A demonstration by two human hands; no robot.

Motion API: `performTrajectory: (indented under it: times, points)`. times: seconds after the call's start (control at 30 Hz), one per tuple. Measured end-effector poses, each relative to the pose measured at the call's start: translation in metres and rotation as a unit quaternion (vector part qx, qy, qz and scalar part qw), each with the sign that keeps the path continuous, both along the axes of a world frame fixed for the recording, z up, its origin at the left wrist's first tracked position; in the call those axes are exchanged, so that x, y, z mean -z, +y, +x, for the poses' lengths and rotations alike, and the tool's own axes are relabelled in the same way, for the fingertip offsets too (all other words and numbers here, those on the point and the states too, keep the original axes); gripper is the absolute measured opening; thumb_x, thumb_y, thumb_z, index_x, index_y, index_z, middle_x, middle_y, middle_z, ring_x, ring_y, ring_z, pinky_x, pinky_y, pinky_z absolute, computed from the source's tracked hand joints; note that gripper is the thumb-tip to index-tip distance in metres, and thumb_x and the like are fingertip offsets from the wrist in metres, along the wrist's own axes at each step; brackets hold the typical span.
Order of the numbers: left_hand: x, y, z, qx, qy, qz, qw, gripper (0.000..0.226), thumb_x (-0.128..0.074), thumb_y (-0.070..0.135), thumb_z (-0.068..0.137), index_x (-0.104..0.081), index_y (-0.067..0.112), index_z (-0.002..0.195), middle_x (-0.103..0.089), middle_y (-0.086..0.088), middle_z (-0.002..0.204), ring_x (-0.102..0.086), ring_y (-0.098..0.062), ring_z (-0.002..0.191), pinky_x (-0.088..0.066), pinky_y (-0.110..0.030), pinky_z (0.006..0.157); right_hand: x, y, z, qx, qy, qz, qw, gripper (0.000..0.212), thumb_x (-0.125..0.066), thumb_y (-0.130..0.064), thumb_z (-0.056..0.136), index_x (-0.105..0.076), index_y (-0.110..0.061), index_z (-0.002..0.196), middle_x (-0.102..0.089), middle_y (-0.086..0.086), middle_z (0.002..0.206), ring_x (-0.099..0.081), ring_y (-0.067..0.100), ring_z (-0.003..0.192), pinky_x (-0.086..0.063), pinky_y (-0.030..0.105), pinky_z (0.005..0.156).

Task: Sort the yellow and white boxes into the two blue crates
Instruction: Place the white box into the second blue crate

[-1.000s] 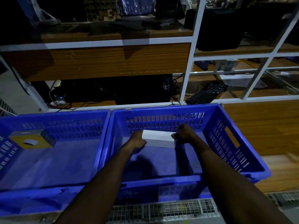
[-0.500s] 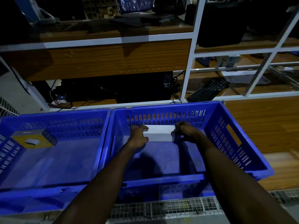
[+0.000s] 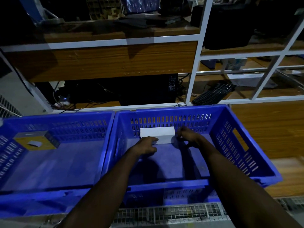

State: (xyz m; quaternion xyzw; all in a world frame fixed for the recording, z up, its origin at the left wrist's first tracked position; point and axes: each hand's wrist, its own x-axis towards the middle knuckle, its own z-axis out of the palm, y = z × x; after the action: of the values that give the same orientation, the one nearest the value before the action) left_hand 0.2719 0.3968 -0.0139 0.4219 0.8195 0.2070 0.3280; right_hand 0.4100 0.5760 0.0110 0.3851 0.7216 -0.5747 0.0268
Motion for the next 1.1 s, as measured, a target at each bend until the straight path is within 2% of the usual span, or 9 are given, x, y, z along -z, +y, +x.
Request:
performTrajectory:
  times: [0.1, 0.17, 0.23, 0.33, 0.43, 0.57, 0.7, 0.9, 1.1]
  points:
    - [-0.002, 0.001, 0.0, 0.0, 0.019, -0.016, 1.0, 0.064, -0.064, 0.01, 0.086, -0.042, 0.006, 0.145, -0.048, -0.01, 0.146, -0.051, -0.019, 0.131, -0.041, -0.02, 0.099, -0.002, -0.003, 0.0, -0.03, -0.056, 0.047, 0.997, 0.014, -0.047, -0.012, 0.092, -0.056, -0.015, 0.083, -0.057, 0.013, 0.095, -0.058, 0.031, 0.095, -0.048, 0.041, 0.071]
    - [-0.003, 0.002, -0.001, 0.001, 0.05, -0.025, 0.998, 0.062, -0.063, 0.015, 0.086, -0.044, 0.006, 0.144, -0.05, -0.01, 0.145, -0.051, -0.022, 0.13, -0.041, -0.026, 0.102, -0.009, -0.012, -0.002, -0.084, -0.067, 0.067, 0.992, 0.014, -0.047, -0.007, 0.093, -0.057, -0.009, 0.102, -0.055, 0.013, 0.093, -0.054, 0.025, 0.081, -0.046, 0.031, 0.063]
    - [-0.005, 0.003, -0.003, -0.004, 0.087, -0.026, 0.996, 0.054, -0.062, 0.018, 0.086, -0.051, 0.004, 0.137, -0.056, -0.012, 0.138, -0.052, -0.028, 0.127, -0.042, -0.03, 0.098, -0.013, -0.027, -0.01, -0.154, -0.051, 0.078, 0.984, 0.032, -0.046, 0.0, 0.094, -0.05, 0.001, 0.125, -0.057, 0.014, 0.101, -0.052, 0.021, 0.08, -0.044, 0.021, 0.053]
    - [-0.006, 0.003, -0.006, -0.004, 0.116, -0.035, 0.993, 0.039, -0.061, 0.021, 0.085, -0.06, 0.003, 0.12, -0.061, -0.018, 0.125, -0.054, -0.035, 0.119, -0.042, -0.034, 0.09, -0.007, -0.047, -0.026, -0.207, -0.045, 0.063, 0.975, 0.059, -0.05, -0.009, 0.094, -0.029, -0.014, 0.149, -0.041, 0.009, 0.145, -0.051, 0.029, 0.118, -0.055, 0.035, 0.072]
    - [-0.006, 0.001, -0.008, -0.013, 0.117, -0.05, 0.992, 0.05, -0.061, 0.024, 0.084, -0.056, 0.01, 0.132, -0.056, -0.014, 0.136, -0.052, -0.032, 0.125, -0.042, -0.032, 0.096, 0.0, -0.047, -0.034, -0.239, -0.072, 0.098, 0.963, 0.065, -0.053, -0.013, 0.093, -0.024, -0.017, 0.151, -0.035, 0.01, 0.15, -0.048, 0.03, 0.121, -0.053, 0.045, 0.084]
    - [-0.008, 0.0, -0.007, -0.017, 0.115, -0.052, 0.992, 0.054, -0.062, 0.025, 0.083, -0.054, 0.014, 0.135, -0.055, -0.011, 0.138, -0.052, -0.03, 0.125, -0.044, -0.033, 0.099, 0.002, -0.037, -0.031, -0.249, -0.076, 0.149, 0.954, 0.062, -0.057, -0.019, 0.093, -0.026, -0.018, 0.147, -0.04, 0.01, 0.146, -0.051, 0.028, 0.109, -0.051, 0.036, 0.069]
    - [-0.021, -0.002, 0.001, -0.009, 0.131, -0.02, 0.991, 0.047, -0.059, 0.025, 0.086, -0.057, 0.018, 0.132, -0.06, -0.009, 0.132, -0.055, -0.029, 0.121, -0.047, -0.037, 0.098, -0.003, -0.035, -0.029, -0.27, -0.095, 0.279, 0.917, 0.073, -0.064, -0.027, 0.09, -0.024, -0.012, 0.15, -0.043, 0.019, 0.147, -0.048, 0.034, 0.127, -0.041, 0.034, 0.095]
    - [-0.068, 0.0, 0.035, 0.008, 0.206, 0.07, 0.976, 0.038, -0.057, 0.031, 0.091, -0.058, 0.025, 0.128, -0.062, -0.006, 0.129, -0.058, -0.03, 0.117, -0.051, -0.041, 0.09, -0.05, -0.047, 0.013, -0.159, 0.009, 0.373, 0.914, 0.074, -0.064, -0.031, 0.089, -0.026, -0.021, 0.152, -0.039, 0.014, 0.151, -0.042, 0.035, 0.133, -0.042, 0.044, 0.103]
    - [-0.111, -0.019, 0.095, 0.036, 0.211, 0.168, 0.962, 0.054, -0.057, 0.031, 0.093, -0.042, 0.029, 0.145, -0.058, -0.006, 0.136, -0.057, -0.028, 0.118, -0.05, -0.04, 0.092, -0.079, -0.098, 0.094, -0.067, -0.008, 0.444, 0.893, 0.072, -0.055, -0.041, 0.091, -0.017, -0.032, 0.152, -0.034, 0.007, 0.152, -0.036, 0.036, 0.133, -0.044, 0.056, 0.097]
